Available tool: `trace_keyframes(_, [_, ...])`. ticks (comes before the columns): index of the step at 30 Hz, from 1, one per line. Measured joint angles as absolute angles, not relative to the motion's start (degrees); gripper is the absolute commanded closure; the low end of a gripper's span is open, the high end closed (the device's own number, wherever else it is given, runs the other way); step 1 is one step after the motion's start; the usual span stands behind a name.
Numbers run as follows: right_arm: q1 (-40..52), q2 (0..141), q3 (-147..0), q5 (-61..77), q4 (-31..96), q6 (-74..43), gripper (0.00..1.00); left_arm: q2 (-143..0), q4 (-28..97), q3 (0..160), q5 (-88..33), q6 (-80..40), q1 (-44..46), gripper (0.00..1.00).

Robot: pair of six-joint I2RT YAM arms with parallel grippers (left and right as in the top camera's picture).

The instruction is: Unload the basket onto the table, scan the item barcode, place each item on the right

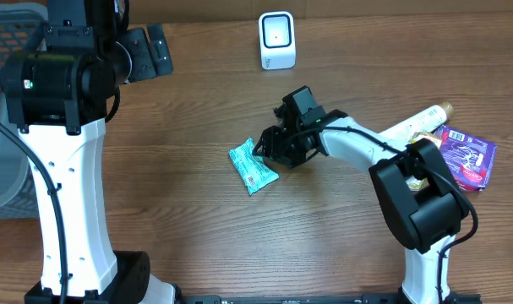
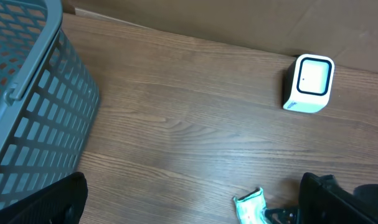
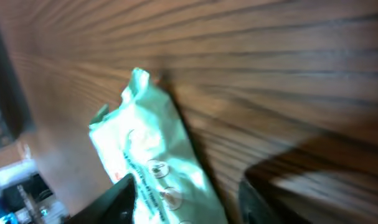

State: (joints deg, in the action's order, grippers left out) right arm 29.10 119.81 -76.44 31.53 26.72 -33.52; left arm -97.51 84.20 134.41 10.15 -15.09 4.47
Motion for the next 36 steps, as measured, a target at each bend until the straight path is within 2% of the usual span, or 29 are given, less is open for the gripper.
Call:
trace_keyframes(1, [28.56, 119.79, -77.67, 30.74, 28.58, -32.6, 0.11, -97.51, 84.23, 134.41, 10.15, -15.09, 4.47, 0.0])
trace_keyframes(3, [27.73, 119.79, -79.92, 29.98, 32.12, -30.39, 0.0, -97.51, 84.18, 134.41, 10.17, -15.09, 4.47, 0.0])
trace_keyframes(9, [26.33, 118.69, -87.18, 26.72, 42.17, -24.21, 0.0, -97.51, 84.23, 134.41, 10.17, -15.09, 4.47, 0.0])
trace_keyframes(15, [30.3, 116.73, -88.07, 32.47, 42.48, -25.96, 0.0, -97.51, 84.2, 134.41, 10.17, -15.09, 4.47, 0.0])
trace_keyframes(19, [35.24, 116.73, -88.07, 34.06, 42.28, -27.75, 0.36, -97.51, 84.2, 134.41, 10.17, -15.09, 4.47, 0.0])
trace_keyframes(22, [38.48, 116.73, -88.05, 32.77, 42.35, -28.08, 0.5, -97.51, 84.23, 134.41, 10.17, -15.09, 4.47, 0.0])
trace_keyframes(27, [44.34, 116.73, -88.07, 25.93, 42.68, -30.48, 0.57, -97.51, 84.2, 134.41, 10.17, -15.09, 4.47, 0.0])
trace_keyframes(32, [47.51, 116.73, -87.92, 17.67, 41.95, -31.94, 0.57, -97.51, 84.2, 134.41, 10.17, -15.09, 4.47, 0.0])
trace_keyframes(36, [47.7, 116.73, -85.84, 13.32, 35.57, -30.68, 0.56, -97.51, 84.2, 134.41, 10.17, -15.09, 4.47, 0.0])
